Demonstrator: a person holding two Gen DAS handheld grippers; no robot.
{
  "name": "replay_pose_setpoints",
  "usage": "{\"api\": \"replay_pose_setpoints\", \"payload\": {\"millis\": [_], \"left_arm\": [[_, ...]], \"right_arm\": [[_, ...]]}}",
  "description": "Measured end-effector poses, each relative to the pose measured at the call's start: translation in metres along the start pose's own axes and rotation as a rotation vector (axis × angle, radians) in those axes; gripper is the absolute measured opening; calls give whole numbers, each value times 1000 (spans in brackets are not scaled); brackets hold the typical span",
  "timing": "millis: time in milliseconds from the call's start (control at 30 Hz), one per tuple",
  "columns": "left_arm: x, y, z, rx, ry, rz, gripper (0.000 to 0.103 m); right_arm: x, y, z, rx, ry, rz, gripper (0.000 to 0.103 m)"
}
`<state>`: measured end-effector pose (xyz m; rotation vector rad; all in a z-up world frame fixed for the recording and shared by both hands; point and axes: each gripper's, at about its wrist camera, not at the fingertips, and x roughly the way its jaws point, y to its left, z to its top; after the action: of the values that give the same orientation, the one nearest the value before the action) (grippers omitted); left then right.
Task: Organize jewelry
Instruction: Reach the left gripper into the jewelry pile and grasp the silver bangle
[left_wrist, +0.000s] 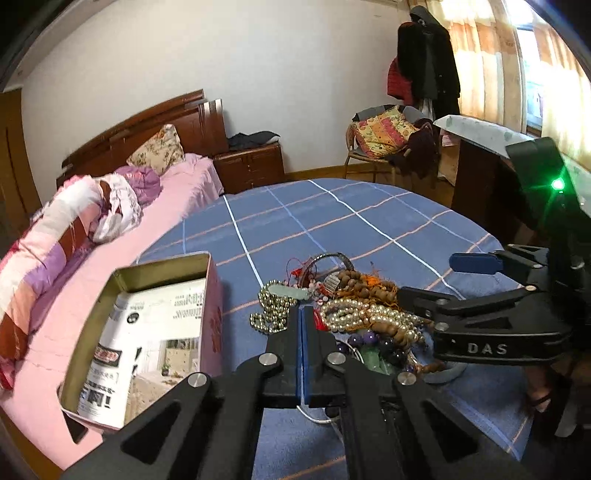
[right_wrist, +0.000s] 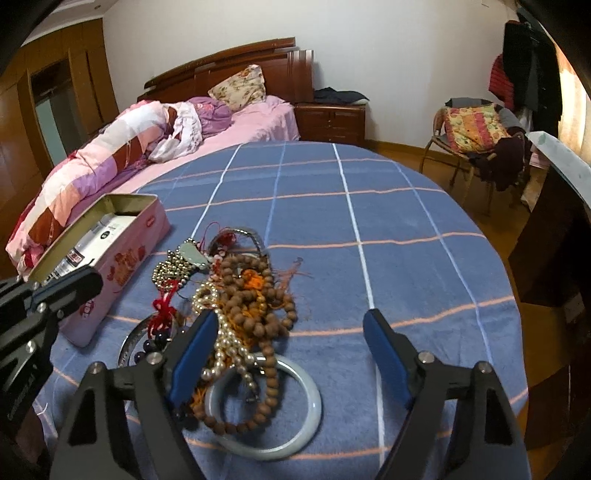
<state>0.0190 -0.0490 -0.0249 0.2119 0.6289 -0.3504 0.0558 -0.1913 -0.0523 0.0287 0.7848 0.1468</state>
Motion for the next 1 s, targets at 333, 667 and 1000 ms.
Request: {"api": "replay_pose_setpoints", "payload": {"millis": [333, 667, 1000], "left_arm": [[6, -10, -22, -3, 52, -38, 78], [16, -6, -30, -6, 116, -14, 78], [35, -10, -37, -32, 201, -63, 78]], "right_arm": [[-5, -5, -13, -5, 15, -18, 84], [-23, -6, -36, -17, 12, -33, 84], [-20, 3, -38, -33, 12, -24, 84]]}}
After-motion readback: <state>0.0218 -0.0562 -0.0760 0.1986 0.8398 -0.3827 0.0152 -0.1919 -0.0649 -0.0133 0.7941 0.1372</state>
